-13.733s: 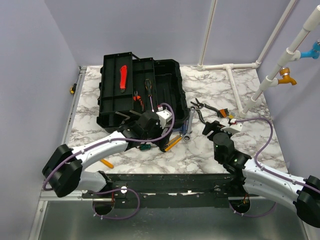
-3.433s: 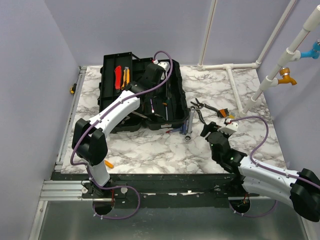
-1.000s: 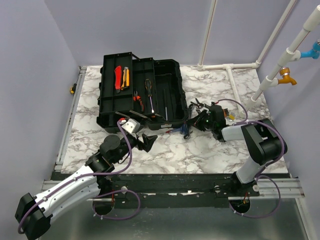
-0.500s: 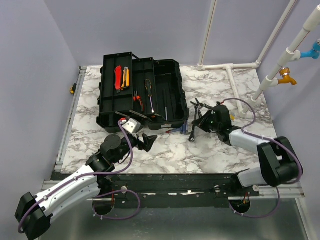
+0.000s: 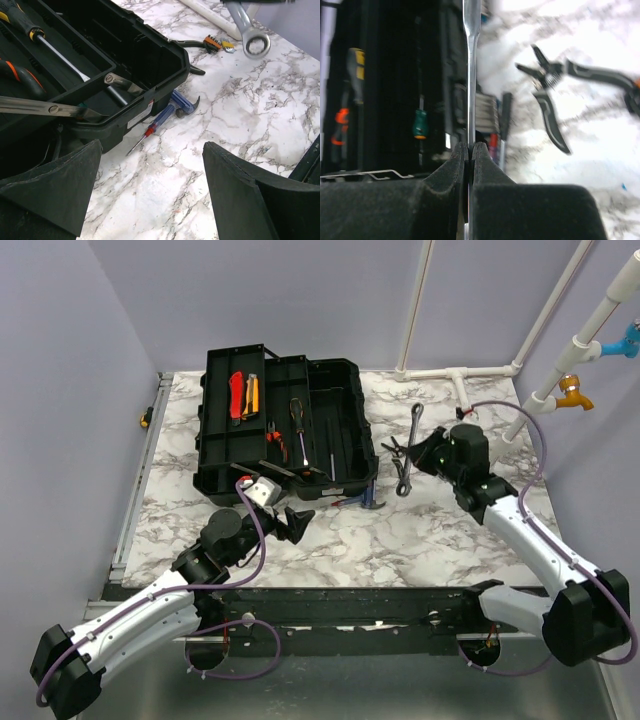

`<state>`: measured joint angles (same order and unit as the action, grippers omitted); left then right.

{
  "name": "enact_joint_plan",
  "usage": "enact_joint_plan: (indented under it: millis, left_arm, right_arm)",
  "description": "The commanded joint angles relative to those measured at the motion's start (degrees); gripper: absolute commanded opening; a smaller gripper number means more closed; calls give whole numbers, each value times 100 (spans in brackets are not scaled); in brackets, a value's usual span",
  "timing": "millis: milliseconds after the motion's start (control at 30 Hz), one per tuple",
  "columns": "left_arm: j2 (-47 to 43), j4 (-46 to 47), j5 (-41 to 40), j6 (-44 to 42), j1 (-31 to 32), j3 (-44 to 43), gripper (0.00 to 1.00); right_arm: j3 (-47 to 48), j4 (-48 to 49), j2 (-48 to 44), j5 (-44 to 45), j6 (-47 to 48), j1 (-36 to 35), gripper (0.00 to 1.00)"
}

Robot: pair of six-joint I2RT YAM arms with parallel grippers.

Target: Pack the tool kit

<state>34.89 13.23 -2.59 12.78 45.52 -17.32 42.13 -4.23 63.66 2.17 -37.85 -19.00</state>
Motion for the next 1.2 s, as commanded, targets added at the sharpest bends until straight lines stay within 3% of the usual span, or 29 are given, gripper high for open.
enact_joint_plan:
  millis: [0,133,400,900,1100,1167]
  left_arm:
    - [-80,240,-49,-82,34,71,84]
    - [-58,259,-22,-82,36,73,84]
    - [-35,259,-1,-91,43,54,84]
    - [-29,245,-55,-110,38,49,84]
    - [56,241,-57,-117,44,10,84]
    - [68,232,-58,-115,43,10,84]
  right_arm:
    - [1043,-41,327,-750,453,13,1]
    - [1746,-43,869,-1079,567,-196,1]
    - [3362,-580,2471,-517,919,-851,1]
    - [6061,-1871,5338,395,1121,-1312,1]
    - [6303,-1838,5669,328,1110,-1350,13]
    - [6324,-1836,5709,306,1099,-1351,21]
